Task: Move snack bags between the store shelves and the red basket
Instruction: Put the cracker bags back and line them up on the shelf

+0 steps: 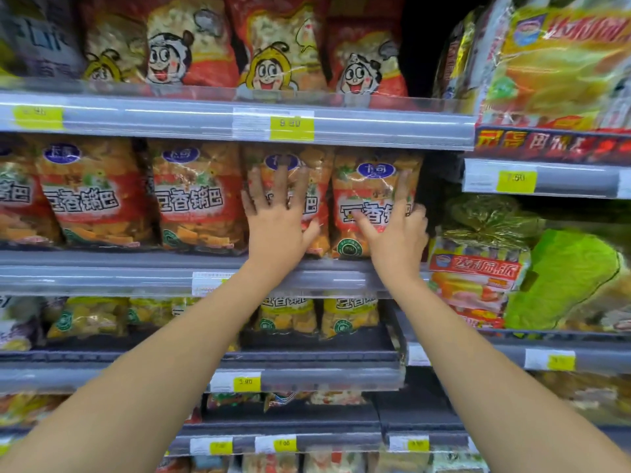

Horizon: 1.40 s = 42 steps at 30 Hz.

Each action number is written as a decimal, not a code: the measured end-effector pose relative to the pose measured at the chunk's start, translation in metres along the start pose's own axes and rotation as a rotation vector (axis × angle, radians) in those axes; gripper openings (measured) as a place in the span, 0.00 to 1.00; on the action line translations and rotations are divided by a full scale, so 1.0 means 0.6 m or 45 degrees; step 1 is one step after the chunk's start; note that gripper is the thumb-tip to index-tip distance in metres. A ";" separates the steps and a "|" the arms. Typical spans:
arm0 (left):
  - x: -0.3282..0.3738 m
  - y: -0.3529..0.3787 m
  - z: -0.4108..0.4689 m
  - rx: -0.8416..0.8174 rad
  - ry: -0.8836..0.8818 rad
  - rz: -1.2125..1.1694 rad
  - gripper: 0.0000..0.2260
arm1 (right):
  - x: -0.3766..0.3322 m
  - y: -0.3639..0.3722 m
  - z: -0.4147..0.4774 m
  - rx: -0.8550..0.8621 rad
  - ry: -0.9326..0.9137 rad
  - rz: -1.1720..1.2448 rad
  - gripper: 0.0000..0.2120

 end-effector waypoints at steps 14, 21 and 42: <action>0.031 -0.085 -0.048 0.172 0.121 0.041 0.30 | -0.025 -0.082 -0.022 0.180 -0.104 -0.031 0.35; 0.075 -0.205 -0.054 0.617 0.373 -0.169 0.24 | -0.140 -0.150 -0.018 0.634 -0.633 -0.108 0.25; -0.038 -0.178 0.369 -0.303 -0.351 -0.246 0.58 | -0.211 -0.039 0.381 -0.442 0.064 -0.190 0.49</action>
Point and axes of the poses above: each hand's wrist, its own z-axis towards the middle knuckle, its own y-axis out of the palm, x = y × z, the point moved 7 cm from there along z, towards the middle knuckle
